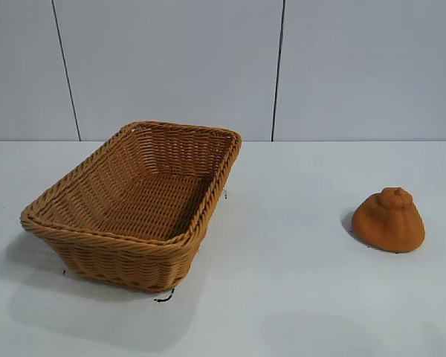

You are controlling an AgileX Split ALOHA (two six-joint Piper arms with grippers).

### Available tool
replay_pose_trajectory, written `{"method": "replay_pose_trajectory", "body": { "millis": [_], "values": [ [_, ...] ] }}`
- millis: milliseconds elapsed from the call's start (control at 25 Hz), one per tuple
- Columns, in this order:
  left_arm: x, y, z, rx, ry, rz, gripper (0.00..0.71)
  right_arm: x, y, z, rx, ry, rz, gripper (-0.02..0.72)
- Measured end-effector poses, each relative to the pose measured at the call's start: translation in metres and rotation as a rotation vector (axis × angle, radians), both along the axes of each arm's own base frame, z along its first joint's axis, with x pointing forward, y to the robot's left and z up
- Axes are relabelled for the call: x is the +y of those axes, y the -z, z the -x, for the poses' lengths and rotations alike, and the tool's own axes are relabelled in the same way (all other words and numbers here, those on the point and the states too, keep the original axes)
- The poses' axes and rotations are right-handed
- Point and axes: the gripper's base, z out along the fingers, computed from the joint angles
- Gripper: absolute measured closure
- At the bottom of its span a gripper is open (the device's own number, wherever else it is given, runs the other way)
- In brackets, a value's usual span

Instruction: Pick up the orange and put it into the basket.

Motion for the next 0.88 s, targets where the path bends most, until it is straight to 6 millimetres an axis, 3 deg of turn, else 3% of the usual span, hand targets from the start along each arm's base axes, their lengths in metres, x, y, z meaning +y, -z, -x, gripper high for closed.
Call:
{"method": "replay_pose_trajectory", "body": {
  "millis": [160, 400, 640, 880],
  "values": [
    [0.002, -0.031, -0.038, 0.041, -0.005, 0.005, 0.014, 0.0, 0.0, 0.0, 0.0, 0.0, 0.0, 0.01],
    [0.0, -0.052, -0.11, 0.085, 0.033, 0.052, 0.014, 0.0, 0.0, 0.0, 0.0, 0.0, 0.0, 0.01],
    [-0.033, -0.037, -0.157, 0.216, 0.215, 0.051, 0.014, 0.0, 0.0, 0.0, 0.0, 0.0, 0.001, 0.01],
    [-0.075, -0.011, -0.176, 0.352, 0.356, 0.055, 0.014, 0.0, 0.0, 0.0, 0.0, 0.0, 0.001, 0.01]
  ]
}}
